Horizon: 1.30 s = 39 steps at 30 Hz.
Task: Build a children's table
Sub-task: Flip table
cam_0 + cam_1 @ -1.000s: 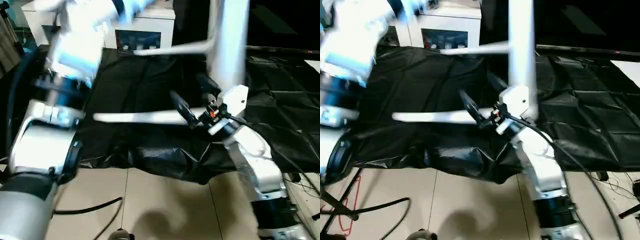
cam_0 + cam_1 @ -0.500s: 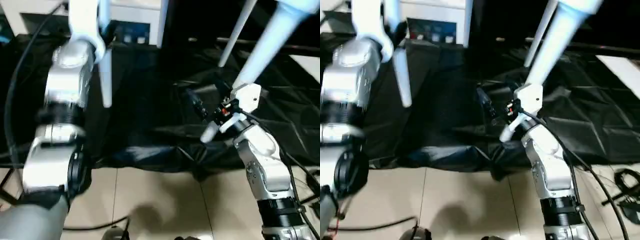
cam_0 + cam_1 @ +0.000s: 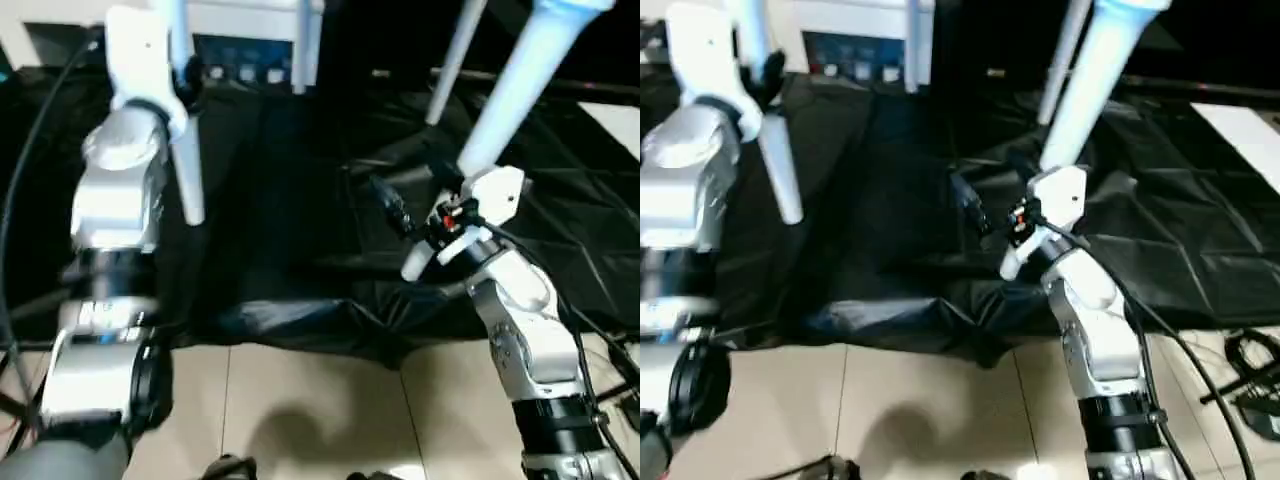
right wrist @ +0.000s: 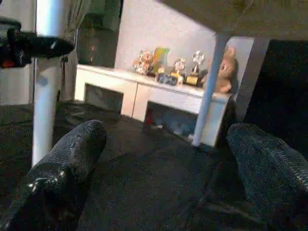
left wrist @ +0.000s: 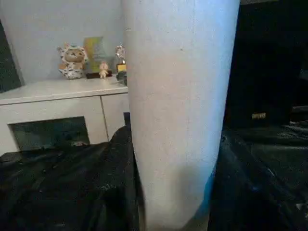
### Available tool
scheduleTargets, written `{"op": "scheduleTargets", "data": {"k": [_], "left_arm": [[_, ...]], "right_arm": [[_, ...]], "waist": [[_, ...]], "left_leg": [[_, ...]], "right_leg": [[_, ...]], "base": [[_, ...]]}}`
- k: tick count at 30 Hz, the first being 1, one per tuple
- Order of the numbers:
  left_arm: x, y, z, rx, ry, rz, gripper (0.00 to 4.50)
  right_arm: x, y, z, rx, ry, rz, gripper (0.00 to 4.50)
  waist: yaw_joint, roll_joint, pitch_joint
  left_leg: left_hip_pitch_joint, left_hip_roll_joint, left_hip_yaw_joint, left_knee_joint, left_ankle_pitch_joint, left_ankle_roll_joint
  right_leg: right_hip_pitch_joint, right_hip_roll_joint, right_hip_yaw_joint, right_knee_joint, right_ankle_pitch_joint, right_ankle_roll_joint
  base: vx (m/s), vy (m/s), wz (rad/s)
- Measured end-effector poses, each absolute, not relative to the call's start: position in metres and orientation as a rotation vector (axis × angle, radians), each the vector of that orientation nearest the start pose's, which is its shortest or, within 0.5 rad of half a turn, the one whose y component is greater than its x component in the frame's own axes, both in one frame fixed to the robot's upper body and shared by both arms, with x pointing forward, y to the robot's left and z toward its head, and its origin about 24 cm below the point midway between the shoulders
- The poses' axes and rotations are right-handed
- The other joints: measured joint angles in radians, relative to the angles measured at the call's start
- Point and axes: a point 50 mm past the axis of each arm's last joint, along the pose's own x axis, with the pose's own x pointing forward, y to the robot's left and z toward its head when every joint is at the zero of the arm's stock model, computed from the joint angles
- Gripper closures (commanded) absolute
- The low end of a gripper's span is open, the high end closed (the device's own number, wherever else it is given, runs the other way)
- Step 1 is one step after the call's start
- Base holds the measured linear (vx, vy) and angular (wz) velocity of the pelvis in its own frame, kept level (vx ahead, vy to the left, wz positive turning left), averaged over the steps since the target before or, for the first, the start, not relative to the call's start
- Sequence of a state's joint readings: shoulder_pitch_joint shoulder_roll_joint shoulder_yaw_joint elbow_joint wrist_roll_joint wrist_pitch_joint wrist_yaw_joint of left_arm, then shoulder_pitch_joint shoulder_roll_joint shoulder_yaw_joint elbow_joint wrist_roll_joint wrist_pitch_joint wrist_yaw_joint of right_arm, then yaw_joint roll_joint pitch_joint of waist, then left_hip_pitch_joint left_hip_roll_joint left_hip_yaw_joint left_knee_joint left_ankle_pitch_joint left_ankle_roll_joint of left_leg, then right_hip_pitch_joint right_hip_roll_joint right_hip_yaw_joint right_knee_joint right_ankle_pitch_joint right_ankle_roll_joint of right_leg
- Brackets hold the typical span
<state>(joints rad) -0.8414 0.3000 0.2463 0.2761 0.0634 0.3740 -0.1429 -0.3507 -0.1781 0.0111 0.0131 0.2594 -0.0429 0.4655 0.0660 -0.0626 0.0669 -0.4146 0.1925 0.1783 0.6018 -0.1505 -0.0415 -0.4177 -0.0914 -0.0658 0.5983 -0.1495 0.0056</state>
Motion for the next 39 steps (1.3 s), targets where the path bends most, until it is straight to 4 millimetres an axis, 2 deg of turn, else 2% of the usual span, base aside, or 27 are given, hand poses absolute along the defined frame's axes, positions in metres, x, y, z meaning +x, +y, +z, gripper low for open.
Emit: {"op": "scheduleTargets", "data": {"k": [4, 7, 11, 15, 18, 21, 26, 30, 39], "left_arm": [[0.362, 0.22, 0.223, 0.197, -0.201, 0.104, 2.65], [0.359, 0.224, 0.222, 0.193, -0.196, 0.126, 2.65], [0.357, 0.227, 0.221, 0.189, -0.189, 0.141, 2.65], [0.357, 0.229, 0.219, 0.187, -0.175, 0.15, 2.65], [0.356, 0.23, 0.216, 0.183, -0.161, 0.15, 2.65], [0.355, 0.228, 0.215, 0.18, -0.159, 0.143, 2.65], [0.349, 0.227, 0.213, 0.18, -0.177, 0.127, 2.65], [0.34, 0.229, 0.212, 0.178, -0.19, 0.129, 2.65], [0.32, 0.235, 0.208, 0.191, -0.219, 0.151, 2.65]], "right_arm": [[0.291, -0.136, 0.135, -0.034, -0.416, 0.551, 0.0], [0.285, -0.14, 0.134, -0.046, -0.449, 0.502, 0.0], [0.274, -0.156, 0.133, -0.064, -0.496, 0.354, 0.0], [0.276, -0.168, 0.13, -0.039, -0.473, 0.253, 0.0], [0.287, -0.164, 0.124, -0.014, -0.389, 0.301, 0.0], [0.309, -0.155, 0.116, 0.017, -0.275, 0.344, 0.0], [0.332, -0.148, 0.112, 0.074, -0.185, 0.378, 0.55], [0.337, -0.146, 0.104, 0.082, -0.133, 0.406, 0.86], [0.352, -0.138, 0.101, 0.076, -0.095, 0.432, 1.52]], "waist": [[-0.012, 0.0, 0.0], [-0.017, 0.001, 0.0], [-0.023, 0.003, -0.001], [-0.034, 0.009, -0.003], [-0.036, 0.02, -0.006], [-0.037, 0.023, -0.006], [-0.034, 0.022, -0.007], [-0.033, 0.015, -0.01], [-0.037, 0.012, -0.014]], "left_leg": [[0.01, 0.0, -0.001, -0.002, 0.0, -0.001], [0.012, -0.001, -0.002, -0.003, -0.001, -0.002], [0.013, -0.001, -0.003, -0.003, -0.001, -0.002], [0.013, -0.002, -0.004, -0.002, -0.001, -0.002], [0.013, -0.002, -0.005, -0.002, -0.001, -0.002], [0.013, -0.002, -0.005, -0.002, -0.001, -0.002], [0.013, -0.002, -0.005, -0.002, -0.001, -0.002], [0.013, -0.002, -0.004, -0.002, -0.001, -0.002], [0.016, -0.001, -0.003, -0.004, -0.004, -0.007]], "right_leg": [[0.004, 0.0, 0.0, 0.002, -0.004, 0.007], [0.003, 0.0, 0.0, 0.002, -0.004, 0.007], [0.004, 0.0, 0.0, 0.001, -0.005, 0.007], [0.003, 0.0, 0.0, -0.001, -0.004, 0.007], [0.003, 0.0, -0.001, -0.003, -0.004, 0.007], [0.003, 0.0, -0.001, -0.003, -0.004, 0.007], [0.003, 0.0, -0.001, -0.002, -0.003, 0.005], [0.003, 0.0, 0.0, -0.002, 0.0, 0.004], [0.001, 0.001, 0.0, 0.0, 0.001, 0.002]], "base": [[0.0, 0.0, 0.0], [0.0, 0.0, 0.0], [0.0, 0.0, 0.0], [0.0, 0.0, 0.0], [0.0, 0.0, 0.0], [0.0, 0.0, 0.0], [0.0, 0.0, 0.0], [0.0, 0.0, 0.0], [0.0, 0.0, 0.0]]}}
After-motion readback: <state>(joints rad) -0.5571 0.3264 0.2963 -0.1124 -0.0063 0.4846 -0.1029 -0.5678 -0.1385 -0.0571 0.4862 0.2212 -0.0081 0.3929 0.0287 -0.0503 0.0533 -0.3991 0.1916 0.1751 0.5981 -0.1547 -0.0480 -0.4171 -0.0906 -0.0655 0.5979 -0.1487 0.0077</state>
